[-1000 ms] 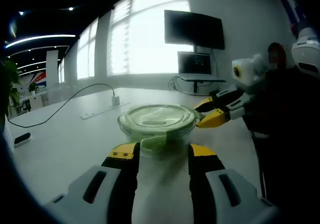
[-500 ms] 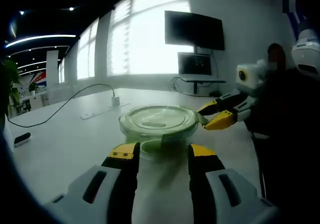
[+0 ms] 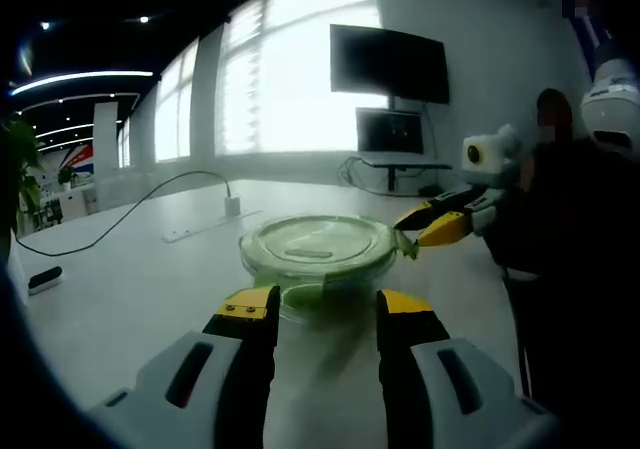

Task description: Open container latches remove lid place lid upside down on tabletop take tomato from container place on tabletop

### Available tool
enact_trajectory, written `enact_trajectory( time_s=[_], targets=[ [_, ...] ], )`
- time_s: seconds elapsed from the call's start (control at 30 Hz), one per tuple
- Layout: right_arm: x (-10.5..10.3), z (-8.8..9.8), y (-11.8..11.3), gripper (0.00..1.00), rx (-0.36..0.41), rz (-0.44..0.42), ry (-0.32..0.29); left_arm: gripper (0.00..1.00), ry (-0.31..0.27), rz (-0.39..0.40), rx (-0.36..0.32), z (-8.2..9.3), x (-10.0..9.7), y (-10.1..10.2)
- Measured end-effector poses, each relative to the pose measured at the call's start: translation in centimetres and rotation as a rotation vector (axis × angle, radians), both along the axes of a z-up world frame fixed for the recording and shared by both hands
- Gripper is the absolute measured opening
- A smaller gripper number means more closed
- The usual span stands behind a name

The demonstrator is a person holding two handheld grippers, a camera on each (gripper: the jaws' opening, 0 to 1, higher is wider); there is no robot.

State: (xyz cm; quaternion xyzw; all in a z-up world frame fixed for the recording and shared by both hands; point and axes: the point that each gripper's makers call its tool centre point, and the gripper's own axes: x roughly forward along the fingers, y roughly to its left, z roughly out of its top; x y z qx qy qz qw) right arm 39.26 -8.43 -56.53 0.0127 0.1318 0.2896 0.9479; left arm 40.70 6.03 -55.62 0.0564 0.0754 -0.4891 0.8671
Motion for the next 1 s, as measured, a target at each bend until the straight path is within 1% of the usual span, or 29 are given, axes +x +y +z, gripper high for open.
enact_trajectory(
  time_s=[0.07, 0.13, 0.2, 0.3, 0.37, 0.43, 0.5, 0.57, 0.67, 0.73, 0.77, 0.87, 1.0],
  targets=[
    [-0.2, 0.5, -0.5, 0.28, 0.018, 0.000, -0.004, 0.36, 0.001, 0.003, -0.012, 0.4, 0.0, 0.0],
    [-0.2, 1.2, -1.0, 0.27, 0.024, 0.009, -0.027, 0.36, -0.005, 0.004, -0.034, 0.9, 0.0, 0.2],
    [0.0, 1.4, -1.6, 0.26, 0.007, 0.016, -0.039, 0.36, -0.003, 0.016, -0.059, 1.5, 0.2, 0.4],
    [0.6, 1.5, -3.0, 0.25, -0.032, -0.003, -0.058, 0.34, -0.021, 0.050, -0.055, 1.8, 0.7, 0.7],
    [0.8, 1.2, -3.7, 0.25, -0.024, -0.013, -0.055, 0.33, -0.035, 0.061, -0.046, 2.1, 0.9, 0.8],
    [0.4, 0.8, -3.5, 0.25, 0.005, -0.005, -0.037, 0.33, -0.040, 0.068, -0.043, 2.5, 0.9, 0.8],
    [0.4, 1.0, -3.4, 0.21, 0.028, -0.008, -0.054, 0.33, -0.041, 0.074, -0.041, 2.8, 1.0, 0.6],
    [0.7, 1.3, -3.4, 0.16, 0.050, -0.020, -0.073, 0.34, -0.035, 0.078, -0.025, 2.9, 0.8, 0.4],
    [0.9, 1.2, -3.7, 0.16, 0.079, -0.033, -0.056, 0.36, -0.045, 0.070, 0.023, 3.0, 0.4, -0.3],
    [0.9, 1.0, -3.6, 0.16, 0.083, -0.031, -0.055, 0.38, -0.046, 0.067, 0.051, 3.0, 0.2, -0.6],
    [0.9, 0.9, -3.5, 0.16, 0.079, -0.031, -0.052, 0.38, -0.050, 0.069, 0.078, 2.9, 0.2, -0.6],
    [0.8, 0.9, -3.4, 0.16, 0.057, -0.035, -0.062, 0.39, -0.069, 0.054, 0.112, 3.4, -0.1, -1.1],
    [0.6, 1.1, -2.8, 0.12, 0.089, -0.025, -0.064, 0.39, -0.072, 0.037, 0.144, 4.1, 0.2, -1.7]
  ],
)
